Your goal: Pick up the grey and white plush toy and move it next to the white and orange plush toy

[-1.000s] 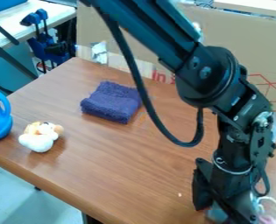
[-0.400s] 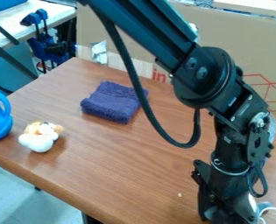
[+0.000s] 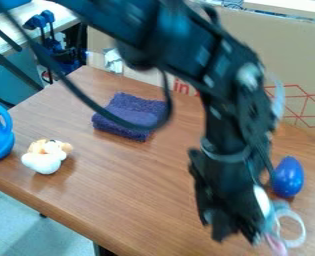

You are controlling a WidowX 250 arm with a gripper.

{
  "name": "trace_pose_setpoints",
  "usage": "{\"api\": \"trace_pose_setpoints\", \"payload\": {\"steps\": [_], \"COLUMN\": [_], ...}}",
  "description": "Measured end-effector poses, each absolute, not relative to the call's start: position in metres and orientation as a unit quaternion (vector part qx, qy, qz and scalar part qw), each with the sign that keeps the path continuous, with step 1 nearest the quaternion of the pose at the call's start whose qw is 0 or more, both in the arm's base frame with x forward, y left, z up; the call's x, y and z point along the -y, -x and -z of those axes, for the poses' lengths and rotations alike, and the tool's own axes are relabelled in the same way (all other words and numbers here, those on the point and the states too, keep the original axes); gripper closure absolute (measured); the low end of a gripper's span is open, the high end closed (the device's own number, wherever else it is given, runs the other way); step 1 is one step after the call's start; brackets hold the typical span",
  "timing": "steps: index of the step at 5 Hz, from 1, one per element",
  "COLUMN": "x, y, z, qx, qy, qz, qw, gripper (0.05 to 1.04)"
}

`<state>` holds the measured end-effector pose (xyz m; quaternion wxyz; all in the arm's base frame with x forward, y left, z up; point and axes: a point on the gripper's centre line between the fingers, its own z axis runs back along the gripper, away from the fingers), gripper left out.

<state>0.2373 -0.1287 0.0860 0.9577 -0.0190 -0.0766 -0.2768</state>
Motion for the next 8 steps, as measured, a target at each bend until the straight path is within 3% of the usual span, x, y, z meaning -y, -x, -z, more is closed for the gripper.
{"api": "trace_pose_setpoints", "payload": {"steps": [1,2,3,4,6,7,8], "x": [0.082,0.028,-0.018,-0.053,-0.045,-0.035,-0.028], "y": [-0.234,-0.242,-0.253,-0.272,-0.279,-0.275,-0.272], "z": [-0.107,-0.094,-0.061,-0.048,-0.029,-0.029,-0.039], "qx": [0.090,0.063,0.016,0.005,-0.027,-0.027,-0.012], "qy": [0.004,0.011,0.033,0.058,0.066,0.066,0.073], "qz": [0.187,0.092,0.051,0.033,0.035,0.049,0.049], "qw": [0.978,0.994,0.998,0.998,0.997,0.996,0.996], "gripper": [0.757,0.757,0.757,0.757,0.757,0.690,0.409]}}
